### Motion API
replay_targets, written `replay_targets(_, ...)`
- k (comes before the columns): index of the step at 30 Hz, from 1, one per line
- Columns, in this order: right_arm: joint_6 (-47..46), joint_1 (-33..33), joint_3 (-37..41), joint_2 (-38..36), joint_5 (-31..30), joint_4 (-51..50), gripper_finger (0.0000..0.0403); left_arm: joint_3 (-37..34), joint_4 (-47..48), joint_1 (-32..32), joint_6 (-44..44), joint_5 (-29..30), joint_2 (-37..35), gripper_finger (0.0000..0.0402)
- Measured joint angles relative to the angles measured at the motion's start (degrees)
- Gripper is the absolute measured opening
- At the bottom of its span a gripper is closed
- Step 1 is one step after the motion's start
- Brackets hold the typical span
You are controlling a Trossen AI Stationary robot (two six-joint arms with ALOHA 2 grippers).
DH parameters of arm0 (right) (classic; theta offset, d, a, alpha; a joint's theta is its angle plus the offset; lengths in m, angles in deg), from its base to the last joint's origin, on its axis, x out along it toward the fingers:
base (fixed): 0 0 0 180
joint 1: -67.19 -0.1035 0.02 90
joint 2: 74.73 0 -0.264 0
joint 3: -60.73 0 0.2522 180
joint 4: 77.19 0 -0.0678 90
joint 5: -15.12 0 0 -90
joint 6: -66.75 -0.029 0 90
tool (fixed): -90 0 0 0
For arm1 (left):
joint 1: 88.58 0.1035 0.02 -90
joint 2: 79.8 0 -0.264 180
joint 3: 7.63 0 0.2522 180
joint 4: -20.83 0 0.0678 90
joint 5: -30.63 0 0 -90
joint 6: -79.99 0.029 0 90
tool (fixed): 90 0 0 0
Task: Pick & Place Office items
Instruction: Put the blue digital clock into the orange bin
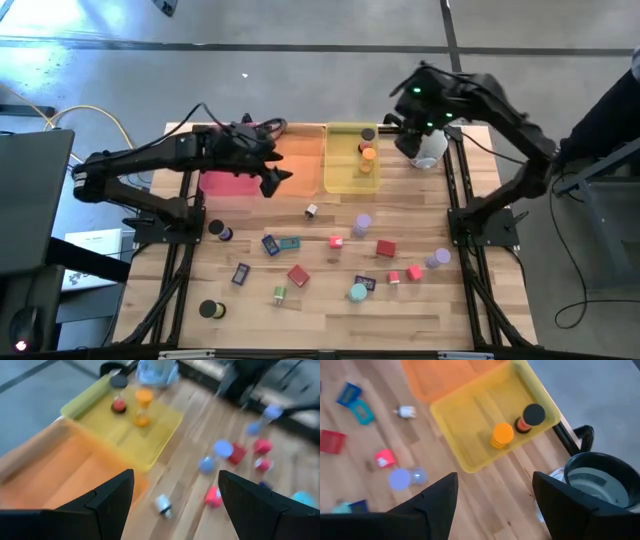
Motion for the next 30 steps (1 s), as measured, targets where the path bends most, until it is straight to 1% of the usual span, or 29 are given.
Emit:
replay_targets(2, 0.0, 0.0, 0.0, -1.8, 1.3, 0.0, 0.0246, 4.3, 5.3, -2.0, 0.0, 2.2, 2.9, 0.0282)
replay_targets(6, -0.5, 0.0, 0.0, -4.3, 2.6, 0.0, 0.0246, 11.5, 17.4, -4.5, -0.8, 1.9, 8.8, 0.0282)
replay_targets(9, -1.1, 0.0, 0.0, -5.7, 2.9, 0.0, 0.0246, 12.8, 24.2, -5.8, -0.8, -1.0, 12.0, 0.0282)
replay_targets(12, -1.1, 0.0, 0.0, -7.0, 2.9, 0.0, 0.0246, 12.7, 28.1, -7.1, -0.9, -4.5, 14.4, 0.0282)
replay_targets(17, -1.1, 0.0, 0.1, -8.1, 2.9, -0.3, 0.0246, 12.7, 29.7, -9.4, -2.2, -10.7, 18.0, 0.0282)
replay_targets(20, -1.5, 0.0, 0.1, -8.5, 2.9, -1.0, 0.0246, 12.7, 29.7, -10.4, -2.8, -12.3, 19.5, 0.0282)
replay_targets(22, -1.5, 0.0, 0.1, -8.6, 2.9, -1.6, 0.0246, 12.7, 30.2, -10.6, -3.4, -12.5, 20.0, 0.0282)
replay_targets(24, -1.6, 0.0, 0.1, -8.6, 2.9, -2.0, 0.0246, 12.7, 31.6, -10.5, -2.1, -11.0, 20.6, 0.0282)
replay_targets(27, -1.6, 0.0, 0.1, -8.5, 3.0, -2.5, 0.0246, 11.2, 32.7, -11.9, 3.9, -8.0, 20.8, 0.0282)
replay_targets(30, -1.6, 0.0, 0.1, -8.5, 2.9, -2.6, 0.0246, 9.2, 32.6, -14.4, 10.1, -6.7, 20.8, 0.0282)
